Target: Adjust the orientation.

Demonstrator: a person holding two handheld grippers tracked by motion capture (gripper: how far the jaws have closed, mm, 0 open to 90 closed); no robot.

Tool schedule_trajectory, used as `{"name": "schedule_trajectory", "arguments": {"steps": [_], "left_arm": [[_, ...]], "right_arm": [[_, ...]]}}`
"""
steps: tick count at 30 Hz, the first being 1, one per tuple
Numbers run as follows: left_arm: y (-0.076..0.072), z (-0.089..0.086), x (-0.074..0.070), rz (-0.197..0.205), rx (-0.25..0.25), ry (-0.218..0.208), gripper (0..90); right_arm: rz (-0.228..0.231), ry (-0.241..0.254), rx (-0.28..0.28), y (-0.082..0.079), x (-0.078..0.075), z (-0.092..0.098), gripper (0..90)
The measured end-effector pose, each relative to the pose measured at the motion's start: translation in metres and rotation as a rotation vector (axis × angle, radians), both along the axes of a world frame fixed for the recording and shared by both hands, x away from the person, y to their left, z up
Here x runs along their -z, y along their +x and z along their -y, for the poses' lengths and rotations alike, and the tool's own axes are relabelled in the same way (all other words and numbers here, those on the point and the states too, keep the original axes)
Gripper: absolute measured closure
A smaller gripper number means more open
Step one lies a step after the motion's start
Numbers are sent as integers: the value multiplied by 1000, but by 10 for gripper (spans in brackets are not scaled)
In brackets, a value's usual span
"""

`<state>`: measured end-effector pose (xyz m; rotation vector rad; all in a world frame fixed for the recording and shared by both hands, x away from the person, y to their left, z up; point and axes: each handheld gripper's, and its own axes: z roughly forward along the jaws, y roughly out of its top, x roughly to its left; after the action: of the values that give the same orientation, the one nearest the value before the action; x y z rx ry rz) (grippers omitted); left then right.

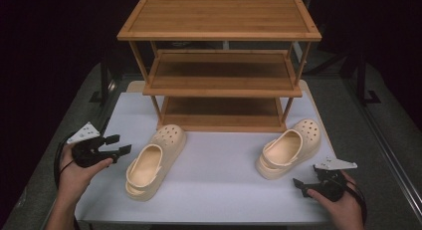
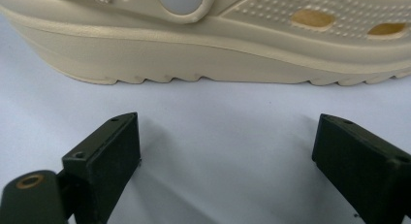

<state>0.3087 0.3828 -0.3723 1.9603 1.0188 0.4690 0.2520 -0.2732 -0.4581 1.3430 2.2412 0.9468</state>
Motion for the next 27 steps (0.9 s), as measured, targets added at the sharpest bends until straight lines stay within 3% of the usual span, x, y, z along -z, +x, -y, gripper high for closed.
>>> {"name": "schedule_trajectory", "arguments": {"steps": [3,13,18,22,24,27], "left_arm": [[4,-8,12,-24,-49,27,277],[17,-17,53,-105,-131,86,217],[27,-8,70,-155,-149,186,207],[27,-10,72,-145,-148,171,180],[24,-13,76,-114,-142,144,174],[24,-12,76,-109,-142,151,171]], "right_arm": [[0,1,1,0,0,0,93],[-2,-1,1,0,0,0,93],[1,-4,2,0,-1,0,99],[4,-4,0,-1,-1,0,117],[11,-1,-7,-2,-3,0,177],[21,0,-13,-2,-8,0,220]]}}
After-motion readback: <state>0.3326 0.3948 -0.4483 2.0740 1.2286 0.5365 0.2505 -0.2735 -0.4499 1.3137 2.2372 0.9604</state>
